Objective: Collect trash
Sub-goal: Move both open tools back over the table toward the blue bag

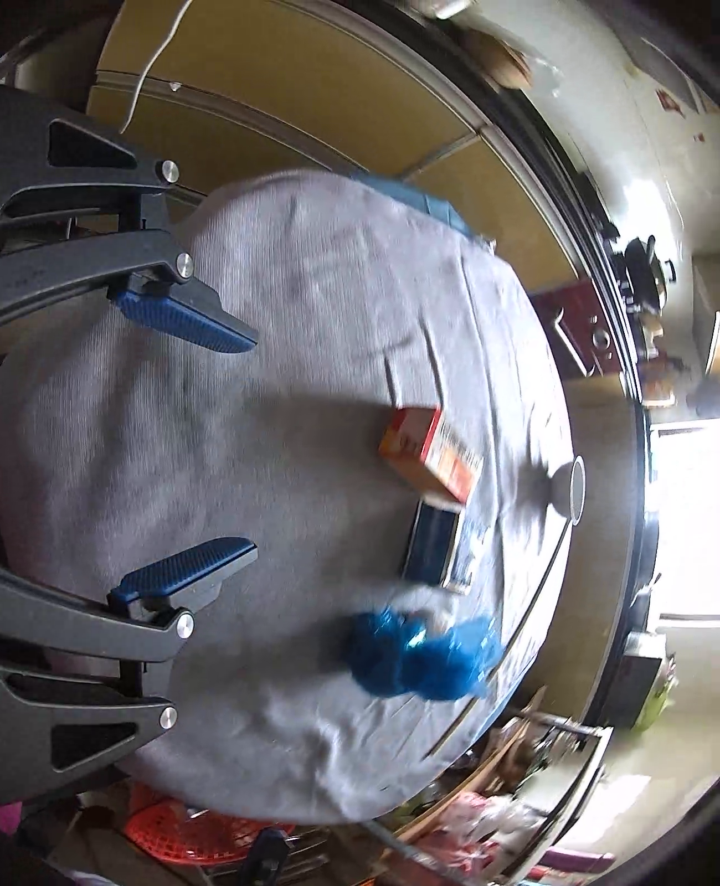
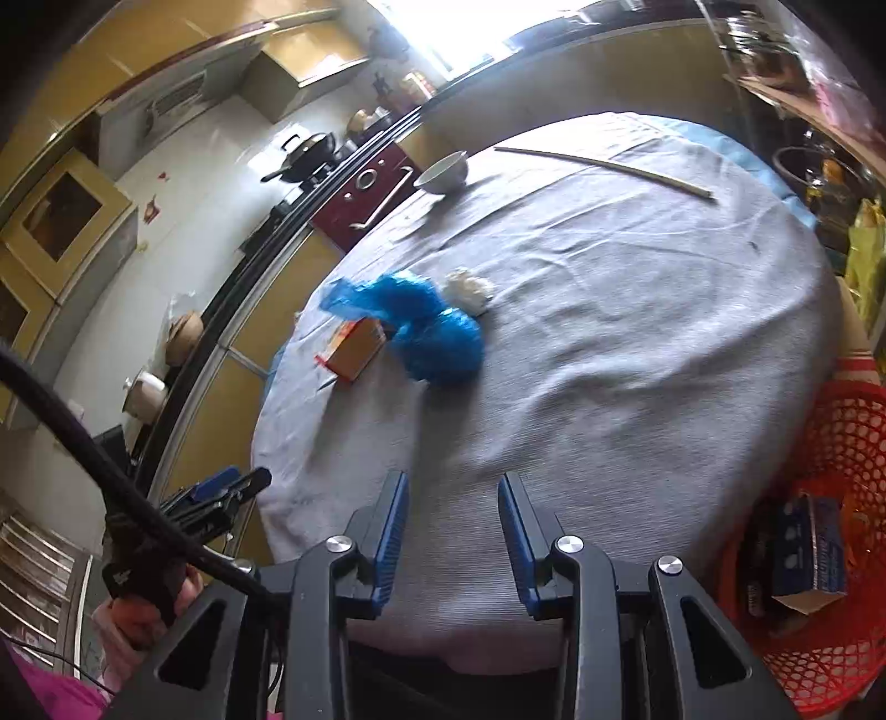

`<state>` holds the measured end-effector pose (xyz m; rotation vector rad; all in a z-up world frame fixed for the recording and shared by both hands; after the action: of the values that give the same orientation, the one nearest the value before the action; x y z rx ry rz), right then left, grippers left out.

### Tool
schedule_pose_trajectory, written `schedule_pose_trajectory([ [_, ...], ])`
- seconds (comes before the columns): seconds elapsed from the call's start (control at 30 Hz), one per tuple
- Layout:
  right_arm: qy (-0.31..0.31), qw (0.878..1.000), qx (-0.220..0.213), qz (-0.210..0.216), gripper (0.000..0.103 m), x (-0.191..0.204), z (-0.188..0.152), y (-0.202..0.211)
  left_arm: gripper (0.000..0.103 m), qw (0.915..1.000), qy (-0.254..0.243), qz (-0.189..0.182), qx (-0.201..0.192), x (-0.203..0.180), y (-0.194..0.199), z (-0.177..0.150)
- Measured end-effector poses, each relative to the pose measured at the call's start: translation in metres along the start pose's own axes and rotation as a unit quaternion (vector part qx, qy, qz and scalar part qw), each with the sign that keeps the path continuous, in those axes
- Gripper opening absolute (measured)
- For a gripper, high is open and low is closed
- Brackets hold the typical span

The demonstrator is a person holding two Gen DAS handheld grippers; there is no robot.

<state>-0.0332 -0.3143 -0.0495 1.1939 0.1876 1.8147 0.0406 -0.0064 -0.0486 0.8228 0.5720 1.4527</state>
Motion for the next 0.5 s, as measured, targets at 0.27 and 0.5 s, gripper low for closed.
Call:
schedule_pose_trajectory([
  [0.27, 0.021, 0.999, 0.028, 0.002, 0.037, 0.016, -0.003, -0.019, 0.070, 0.9997, 0.019, 0.011, 0.008, 0.018, -0.009, -0.003],
  [0.5, 0.056, 0.998, 0.027, 0.003, 0.037, 0.036, 0.015, -0.037, 0.071, 0.9994, 0.030, 0.018, 0.007, 0.026, -0.014, 0.006],
])
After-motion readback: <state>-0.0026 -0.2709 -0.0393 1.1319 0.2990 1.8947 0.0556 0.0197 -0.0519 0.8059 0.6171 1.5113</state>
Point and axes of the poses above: each gripper's, at about its wrist camera, not at the fingertips, and y roughly against the way its jaws point, x to its left, z to its top, the point moved 2 cm from there along -y, roughly the way its jaws point, and after that the axes turned 8 degrees about z, right-handed, at the moved point
